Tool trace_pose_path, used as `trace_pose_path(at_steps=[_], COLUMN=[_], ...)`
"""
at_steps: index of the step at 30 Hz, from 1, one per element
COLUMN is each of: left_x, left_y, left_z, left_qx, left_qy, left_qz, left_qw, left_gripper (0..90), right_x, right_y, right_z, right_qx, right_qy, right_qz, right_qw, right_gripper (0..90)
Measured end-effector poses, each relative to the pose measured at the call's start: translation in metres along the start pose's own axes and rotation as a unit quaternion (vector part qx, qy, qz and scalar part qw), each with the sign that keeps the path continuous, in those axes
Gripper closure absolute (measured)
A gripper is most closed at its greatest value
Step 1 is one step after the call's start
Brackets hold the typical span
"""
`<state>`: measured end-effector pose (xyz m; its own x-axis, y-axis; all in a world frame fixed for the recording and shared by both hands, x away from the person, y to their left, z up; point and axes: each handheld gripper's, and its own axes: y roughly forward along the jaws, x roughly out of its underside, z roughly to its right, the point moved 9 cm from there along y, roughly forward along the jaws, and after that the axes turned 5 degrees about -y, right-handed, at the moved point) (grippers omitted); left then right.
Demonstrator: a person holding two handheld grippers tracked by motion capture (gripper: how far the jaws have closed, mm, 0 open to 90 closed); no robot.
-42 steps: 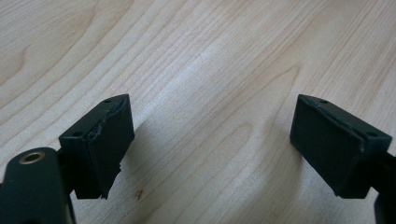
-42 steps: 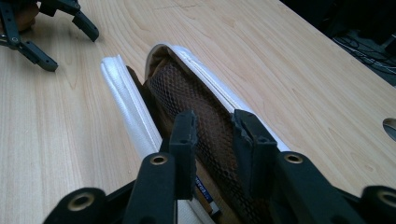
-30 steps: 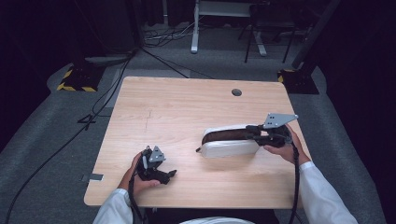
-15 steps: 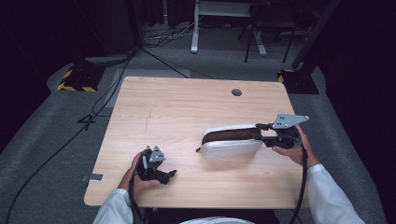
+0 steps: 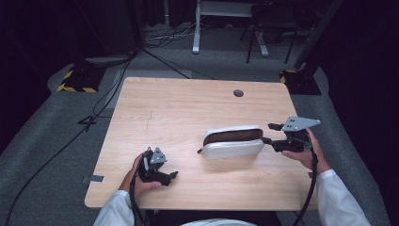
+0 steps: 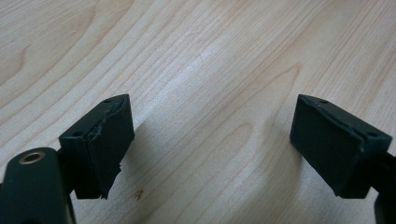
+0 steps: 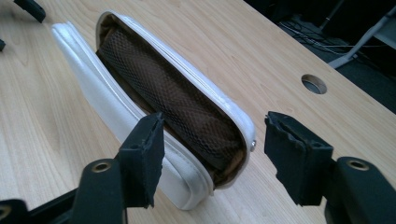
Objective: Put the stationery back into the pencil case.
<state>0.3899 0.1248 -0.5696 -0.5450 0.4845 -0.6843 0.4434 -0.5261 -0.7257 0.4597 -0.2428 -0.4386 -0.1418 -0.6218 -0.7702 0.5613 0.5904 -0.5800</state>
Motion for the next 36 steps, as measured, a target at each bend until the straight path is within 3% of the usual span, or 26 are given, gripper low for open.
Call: trace_pose_path(at_steps=[15, 25, 36], left_x=[0.000, 0.000, 0.000], left_y=[0.000, 0.000, 0.000], left_z=[0.000, 0.000, 0.000], left_qx=[0.000, 0.000, 0.000], left_qy=[0.000, 0.002, 0.001], left_qz=[0.000, 0.000, 0.000], left_qw=[1.0000, 1.0000, 1.0000], left_gripper=[14.1, 14.1, 14.1], right_x=[0.027, 0.062, 0.105], right_y=[-0.016, -0.019, -0.015], right_z=[0.002, 0.002, -0.006], right_qx=[0.013, 0.027, 0.041], right_qy=[0.013, 0.023, 0.027], right_qz=[-0.014, -0.041, -0.087], right_qw=[0.9997, 0.9985, 0.9950], right_gripper=[31.5, 30.1, 28.8])
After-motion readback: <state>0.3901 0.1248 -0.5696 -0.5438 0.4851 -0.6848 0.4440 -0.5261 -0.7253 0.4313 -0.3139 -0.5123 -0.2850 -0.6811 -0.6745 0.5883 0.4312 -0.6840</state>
